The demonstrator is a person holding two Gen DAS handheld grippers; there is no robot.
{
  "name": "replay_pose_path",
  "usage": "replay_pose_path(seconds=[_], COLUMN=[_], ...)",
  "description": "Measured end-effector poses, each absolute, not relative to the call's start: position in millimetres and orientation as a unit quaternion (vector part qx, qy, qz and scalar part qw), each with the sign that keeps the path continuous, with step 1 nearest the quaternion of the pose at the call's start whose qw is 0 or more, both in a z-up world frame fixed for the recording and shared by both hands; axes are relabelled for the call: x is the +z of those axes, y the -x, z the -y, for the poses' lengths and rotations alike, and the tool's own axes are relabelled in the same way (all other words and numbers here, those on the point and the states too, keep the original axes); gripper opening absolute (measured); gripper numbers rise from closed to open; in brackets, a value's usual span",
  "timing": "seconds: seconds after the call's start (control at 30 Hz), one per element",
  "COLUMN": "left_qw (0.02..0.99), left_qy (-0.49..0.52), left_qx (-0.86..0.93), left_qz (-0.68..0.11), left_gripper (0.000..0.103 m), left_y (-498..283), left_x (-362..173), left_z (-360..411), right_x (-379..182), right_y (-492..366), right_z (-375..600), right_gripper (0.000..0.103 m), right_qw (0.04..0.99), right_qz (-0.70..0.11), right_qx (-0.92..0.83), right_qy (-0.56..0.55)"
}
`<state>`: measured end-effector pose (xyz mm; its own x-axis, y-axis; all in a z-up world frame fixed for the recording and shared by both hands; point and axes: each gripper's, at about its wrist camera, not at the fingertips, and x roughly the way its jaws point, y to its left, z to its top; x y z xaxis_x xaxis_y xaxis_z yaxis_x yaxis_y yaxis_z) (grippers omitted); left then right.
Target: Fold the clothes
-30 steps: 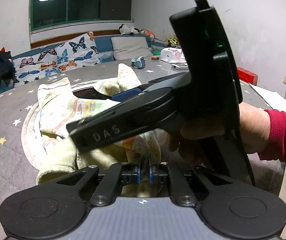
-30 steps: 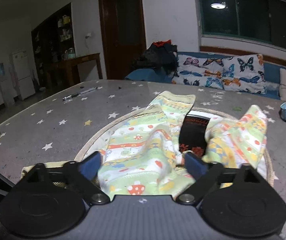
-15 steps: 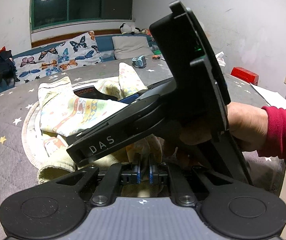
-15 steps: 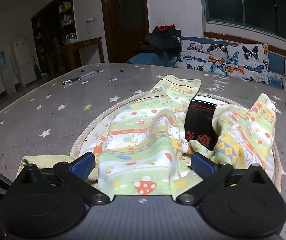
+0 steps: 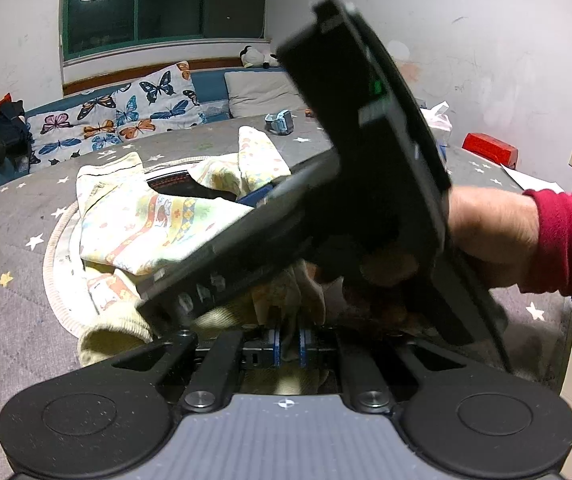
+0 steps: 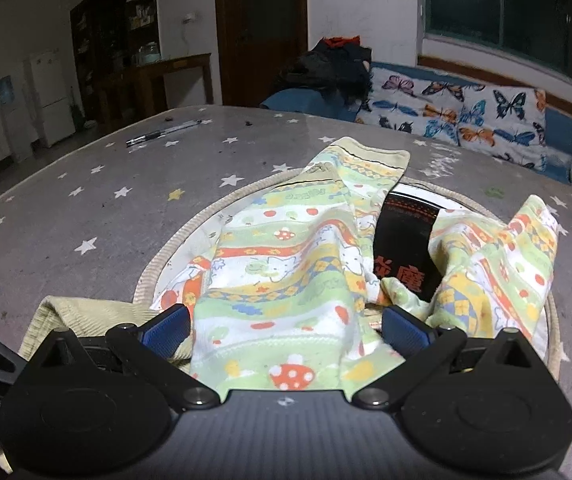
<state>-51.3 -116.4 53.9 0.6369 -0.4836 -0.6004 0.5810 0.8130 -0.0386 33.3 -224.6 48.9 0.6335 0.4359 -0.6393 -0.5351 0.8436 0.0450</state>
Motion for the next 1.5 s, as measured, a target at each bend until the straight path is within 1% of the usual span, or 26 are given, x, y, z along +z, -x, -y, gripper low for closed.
replay_pose_path(seconds=[0.13,0.2,0.27,0.3,0.37,0.4,0.47,0.5,0.57,0.6,0.8,1.0,1.13,1.23,1.33,1.43,1.47,1.5], left_qw=[0.901,0.9,0.9,0.9,0.9,0.9,0.899,0.899,0.899,0.899,0.898,0.897,0.893,0.887,0.881,0.881,0.883,0.885], left_qy=[-0.077,-0.076,-0.076,-0.075,-0.073,-0.072,-0.07,-0.07,-0.068,-0.068,-0.071,-0.072,-0.073,-0.076,-0.08,-0.086,-0.087,-0.087], left_qx=[-0.296,-0.296,-0.296,-0.297,-0.297,-0.297,-0.297,-0.297,-0.296,-0.296,-0.296,-0.3,-0.312,-0.322,-0.338,-0.344,-0.343,-0.341], left_qz=[-0.309,-0.309,-0.31,-0.31,-0.311,-0.311,-0.313,-0.314,-0.315,-0.316,-0.318,-0.316,-0.317,-0.321,-0.321,-0.314,-0.309,-0.304], left_gripper=[0.01,0.011,0.011,0.011,0.011,0.011,0.011,0.011,0.011,0.011,0.011,0.011,0.011,0.011,0.016,0.025,0.033,0.037], left_y=[50.2,49.5,49.5,49.7,49.2,48.8,47.8,47.5,47.4,47.3,48.0,48.7,50.1,52.4,57.6,59.1,58.2,56.2], left_x=[54.1,53.7,53.8,54.1,54.1,54.1,54.3,54.6,55.3,55.6,57.5,59.7,62.0,65.3,72.1,85.2,90.5,95.8], left_z=[115.5,115.7,115.4,115.0,114.3,114.0,113.7,113.6,112.9,112.9,112.1,111.7,112.9,116.2,115.8,110.5,106.5,103.1], right_x=[67.9,75.7,80.4,81.4,80.6,79.9,78.1,77.2,76.2,76.7,101.9,137.7,140.8,126.5,106.5,89.2,87.3,86.0], right_y=[-35.0,-38.0,-44.5,-48.8,-55.3,-58.5,-64.1,-66.6,-69.2,-68.0,-45.3,-2.2,33.8,53.7,68.9,83.5,87.1,90.6], right_z=[219.5,212.6,206.9,204.8,203.2,202.4,202.2,202.7,204.9,206.7,233.3,291.3,333.3,356.2,374.0,393.3,397.6,401.6], right_gripper=[0.102,0.096,0.078,0.073,0.051,0.046,0.026,0.021,0.008,0.005,0.003,0.003,0.003,0.003,0.003,0.005,0.007,0.009], right_qw=[0.904,0.904,0.901,0.899,0.894,0.893,0.89,0.89,0.89,0.892,0.92,0.946,0.953,0.948,0.936,0.922,0.919,0.918], right_qz=[-0.323,-0.315,-0.32,-0.327,-0.339,-0.344,-0.356,-0.362,-0.369,-0.367,-0.316,-0.272,-0.273,-0.303,-0.344,-0.383,-0.389,-0.394], right_qx=[0.267,0.266,0.262,0.259,0.259,0.257,0.25,0.246,0.238,0.234,0.203,0.146,0.097,0.058,0.024,0.007,-0.001,-0.009], right_qy=[0.089,0.113,0.128,0.132,0.135,0.137,0.134,0.13,0.122,0.121,0.113,0.097,0.086,0.081,0.078,0.056,0.054,0.052])
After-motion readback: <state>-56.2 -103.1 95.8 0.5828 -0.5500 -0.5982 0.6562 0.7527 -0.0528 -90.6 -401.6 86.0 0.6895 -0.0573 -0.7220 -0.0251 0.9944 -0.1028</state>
